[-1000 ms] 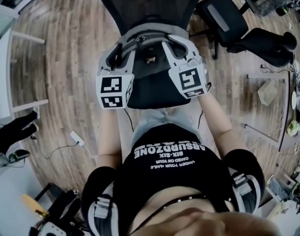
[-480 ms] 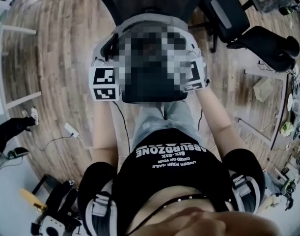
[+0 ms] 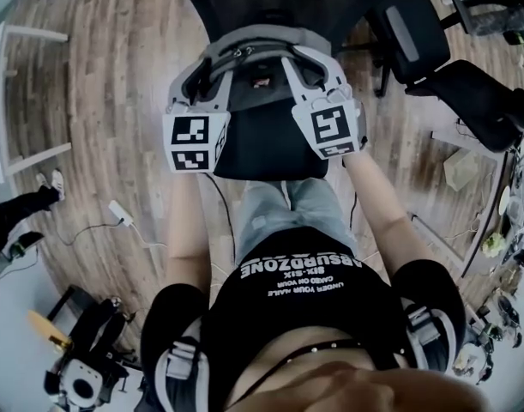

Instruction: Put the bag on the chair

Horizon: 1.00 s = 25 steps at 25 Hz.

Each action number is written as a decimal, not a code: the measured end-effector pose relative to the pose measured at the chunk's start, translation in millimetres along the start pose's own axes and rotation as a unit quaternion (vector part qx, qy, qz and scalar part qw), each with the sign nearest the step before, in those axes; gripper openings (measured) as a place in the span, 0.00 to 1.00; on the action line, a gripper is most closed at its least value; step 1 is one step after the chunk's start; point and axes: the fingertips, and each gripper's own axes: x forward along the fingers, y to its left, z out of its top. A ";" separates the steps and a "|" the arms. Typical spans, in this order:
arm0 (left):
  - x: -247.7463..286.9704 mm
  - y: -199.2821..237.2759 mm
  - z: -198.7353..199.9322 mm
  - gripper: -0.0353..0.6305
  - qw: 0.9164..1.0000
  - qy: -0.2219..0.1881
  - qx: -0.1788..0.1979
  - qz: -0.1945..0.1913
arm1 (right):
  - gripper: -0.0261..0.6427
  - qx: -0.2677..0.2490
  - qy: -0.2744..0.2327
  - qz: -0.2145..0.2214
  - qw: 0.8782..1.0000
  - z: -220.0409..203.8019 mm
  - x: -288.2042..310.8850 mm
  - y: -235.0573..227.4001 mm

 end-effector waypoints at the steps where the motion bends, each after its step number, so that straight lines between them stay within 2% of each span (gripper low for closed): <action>1: 2.6 1.3 -1.2 0.31 1.000 0.001 -0.001 0.004 | 0.13 0.002 0.001 0.004 1.000 -1.9 3.6 -0.9; 11: 28.1 10.1 -14.5 0.30 1.000 0.012 0.007 0.026 | 0.13 0.015 0.010 0.025 1.000 -24.1 28.6 -6.2; 25: 46.7 12.9 -38.6 0.29 0.999 0.021 -0.013 0.025 | 0.13 0.027 0.026 0.036 0.999 -49.9 42.9 -2.3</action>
